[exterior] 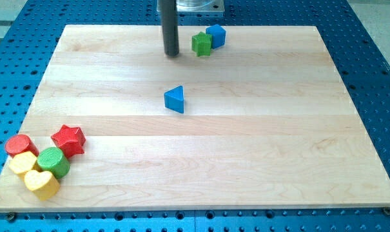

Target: Slide the green star into the blue cube

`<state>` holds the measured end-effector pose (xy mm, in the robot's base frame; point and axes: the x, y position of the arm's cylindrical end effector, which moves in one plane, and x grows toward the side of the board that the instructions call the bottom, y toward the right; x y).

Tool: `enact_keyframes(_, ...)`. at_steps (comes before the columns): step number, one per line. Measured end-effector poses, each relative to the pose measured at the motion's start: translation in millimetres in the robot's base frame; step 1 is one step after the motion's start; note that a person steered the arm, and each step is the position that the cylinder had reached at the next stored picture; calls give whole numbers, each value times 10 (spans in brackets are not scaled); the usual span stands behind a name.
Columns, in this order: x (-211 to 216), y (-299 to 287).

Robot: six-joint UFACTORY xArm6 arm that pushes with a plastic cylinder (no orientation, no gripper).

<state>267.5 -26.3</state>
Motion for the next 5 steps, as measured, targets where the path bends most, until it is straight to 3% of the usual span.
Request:
enact_keyframes(1, -221, 461)
enact_keyframes(2, 131, 8)
enact_keyframes(3, 943, -89)
enact_keyframes(4, 1313, 835)
enact_keyframes(5, 2010, 1042)
